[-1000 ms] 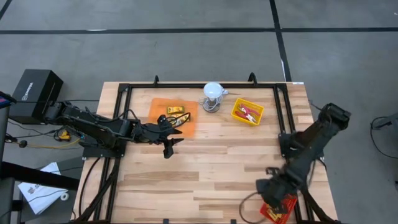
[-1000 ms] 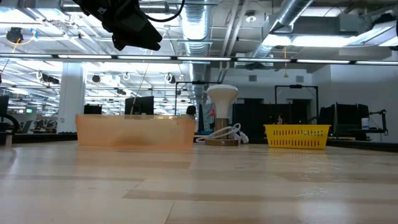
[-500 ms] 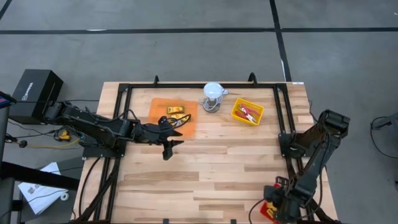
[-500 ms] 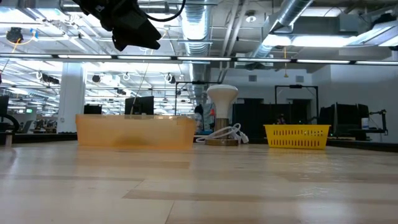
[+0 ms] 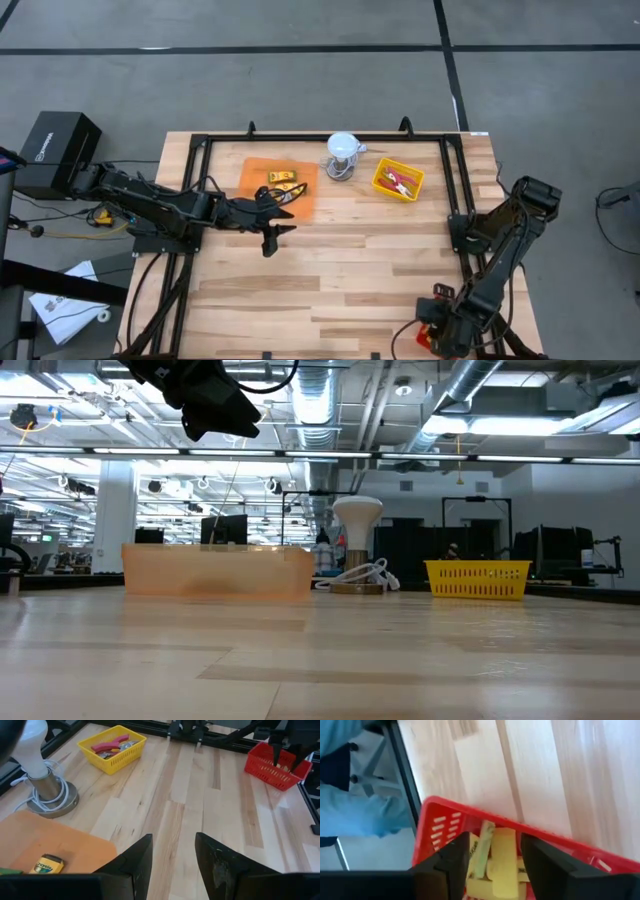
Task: Pick & Place School Supplies
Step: Put the green eraser into the red bin, then return to Home Position
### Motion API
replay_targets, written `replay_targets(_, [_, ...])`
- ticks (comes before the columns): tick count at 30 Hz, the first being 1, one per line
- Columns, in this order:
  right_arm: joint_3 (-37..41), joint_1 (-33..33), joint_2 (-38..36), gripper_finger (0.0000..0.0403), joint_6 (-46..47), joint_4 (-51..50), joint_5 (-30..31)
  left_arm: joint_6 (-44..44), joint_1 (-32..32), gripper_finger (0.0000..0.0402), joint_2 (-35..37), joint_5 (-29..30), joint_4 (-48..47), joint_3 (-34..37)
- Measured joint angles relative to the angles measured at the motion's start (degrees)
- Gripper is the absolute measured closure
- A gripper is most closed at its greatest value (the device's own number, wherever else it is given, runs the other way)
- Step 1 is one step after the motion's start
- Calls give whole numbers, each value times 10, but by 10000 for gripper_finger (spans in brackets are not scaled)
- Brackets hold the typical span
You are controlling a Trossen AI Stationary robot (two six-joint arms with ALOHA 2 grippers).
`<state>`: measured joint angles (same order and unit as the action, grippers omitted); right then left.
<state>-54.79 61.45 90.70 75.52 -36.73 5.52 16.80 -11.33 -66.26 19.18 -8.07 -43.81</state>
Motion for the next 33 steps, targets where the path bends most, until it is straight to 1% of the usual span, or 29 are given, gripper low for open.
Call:
replay_targets(6, [-16,-9,0,215,-24,-5,21,0,0,259,0,0,6,0])
replay_targets(8, [-23,-7,0,209,-30,-5,39,-3,0,259,0,0,8,0])
replay_targets(10, [-37,-4,0,206,-40,-3,70,-15,0,259,0,-1,23,0])
replay_targets(12, [-57,1,0,205,-58,-3,112,-37,0,259,0,-16,49,0])
replay_targets(17, [-118,3,0,211,-115,-5,194,-80,-1,259,3,-47,139,0])
replay_targets(20, [-161,3,-1,217,-184,-5,259,-117,-1,259,3,-74,195,0])
replay_targets(22, [-191,3,-1,221,-250,-5,316,-132,-1,259,3,-90,234,0])
replay_targets(24, [-222,6,-1,225,-299,-3,384,-132,-1,259,3,-93,280,0])
replay_targets(26, [-251,11,-1,229,-327,1,437,-105,-1,259,4,-93,308,0])
replay_targets(29, [-276,12,-2,235,-370,23,454,-92,0,259,8,-92,328,0])
replay_targets(33, [-284,1,-1,238,-512,30,453,-80,2,259,8,-92,327,0])
